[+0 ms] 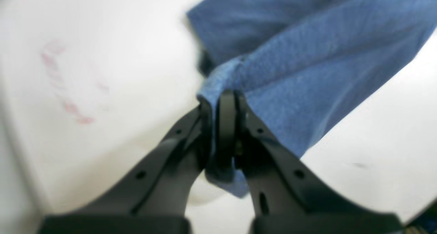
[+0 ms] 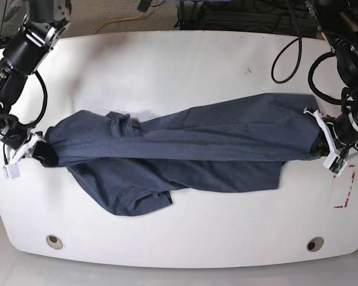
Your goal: Fold the T-shirt properly
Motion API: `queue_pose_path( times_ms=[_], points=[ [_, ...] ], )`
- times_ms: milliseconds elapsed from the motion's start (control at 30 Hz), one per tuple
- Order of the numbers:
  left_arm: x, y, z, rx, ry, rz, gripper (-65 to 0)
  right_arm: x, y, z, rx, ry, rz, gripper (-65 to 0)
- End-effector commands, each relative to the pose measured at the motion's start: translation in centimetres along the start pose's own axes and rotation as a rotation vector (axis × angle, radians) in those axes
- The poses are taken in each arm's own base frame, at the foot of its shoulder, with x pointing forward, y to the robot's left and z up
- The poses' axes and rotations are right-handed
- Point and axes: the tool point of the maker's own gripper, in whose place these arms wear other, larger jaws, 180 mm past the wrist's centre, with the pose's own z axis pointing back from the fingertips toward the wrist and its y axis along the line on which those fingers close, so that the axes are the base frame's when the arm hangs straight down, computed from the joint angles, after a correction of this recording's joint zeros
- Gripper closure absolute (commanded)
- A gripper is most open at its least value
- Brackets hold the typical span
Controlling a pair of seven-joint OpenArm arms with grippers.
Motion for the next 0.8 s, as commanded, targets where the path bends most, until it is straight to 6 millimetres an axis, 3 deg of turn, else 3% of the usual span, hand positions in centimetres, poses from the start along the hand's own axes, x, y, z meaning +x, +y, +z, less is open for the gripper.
queue_pose_path(
  times_ms=[0, 200, 367, 567, 767],
  points=[
    [3.9, 2.2, 0.9, 0.083, -0.073, -0.071, -0.1, 5.4, 0.4, 0.7, -0.021, -0.083, 0.099, 0.0],
    [10.3, 6.2, 3.3, 0.217, -0.205, -0.12, -0.1, 13.4, 3.1, -0.4, -0.057, -0.115, 0.285, 0.0],
    [14.8, 9.1, 6.6, 0.32, -0.295, -0.183, -0.1, 19.4, 5.6, 0.4, -0.097, -0.142, 0.44, 0.0],
    [19.2, 13.3, 11.9, 0.487, -0.377, -0.214, -0.1, 26.4, 9.3, 2.8, -0.133, -0.198, 0.609, 0.0],
    [23.2, 16.5, 17.1, 0.599, -0.444, -0.244, -0.1, 32.5, 12.2, 6.5, -0.166, -0.277, 0.696, 0.0]
  ],
)
